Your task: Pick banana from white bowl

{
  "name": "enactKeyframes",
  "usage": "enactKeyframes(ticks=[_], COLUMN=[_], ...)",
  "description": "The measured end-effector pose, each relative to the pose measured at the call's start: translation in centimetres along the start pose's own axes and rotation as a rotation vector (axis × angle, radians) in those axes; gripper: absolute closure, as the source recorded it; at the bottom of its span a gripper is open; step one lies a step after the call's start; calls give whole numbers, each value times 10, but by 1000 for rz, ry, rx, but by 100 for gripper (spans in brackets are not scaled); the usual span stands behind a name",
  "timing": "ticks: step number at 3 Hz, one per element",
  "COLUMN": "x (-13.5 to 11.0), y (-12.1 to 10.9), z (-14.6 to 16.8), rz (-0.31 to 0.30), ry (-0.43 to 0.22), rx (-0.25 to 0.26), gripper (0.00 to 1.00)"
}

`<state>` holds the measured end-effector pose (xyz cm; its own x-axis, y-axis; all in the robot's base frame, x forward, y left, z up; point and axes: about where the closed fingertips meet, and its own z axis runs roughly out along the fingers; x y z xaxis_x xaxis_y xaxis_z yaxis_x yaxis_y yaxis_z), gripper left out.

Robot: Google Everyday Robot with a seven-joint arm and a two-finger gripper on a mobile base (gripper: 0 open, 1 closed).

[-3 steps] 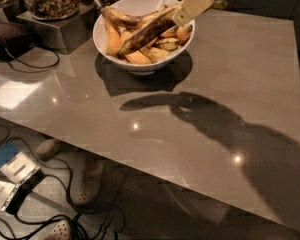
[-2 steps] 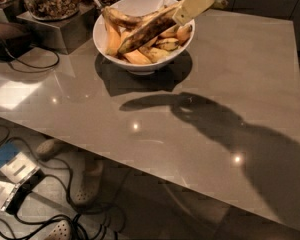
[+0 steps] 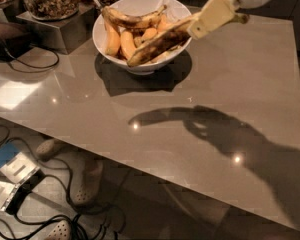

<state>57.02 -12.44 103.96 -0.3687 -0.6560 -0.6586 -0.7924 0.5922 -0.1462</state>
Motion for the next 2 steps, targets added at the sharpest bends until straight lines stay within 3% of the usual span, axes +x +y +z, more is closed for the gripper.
enactKeyframes(ticks=[1, 2], x=[34, 39], y=[18, 19], z=[1, 3], rz=[73, 79], ry=[23, 31], rx=[-37, -42], gripper=[100, 100])
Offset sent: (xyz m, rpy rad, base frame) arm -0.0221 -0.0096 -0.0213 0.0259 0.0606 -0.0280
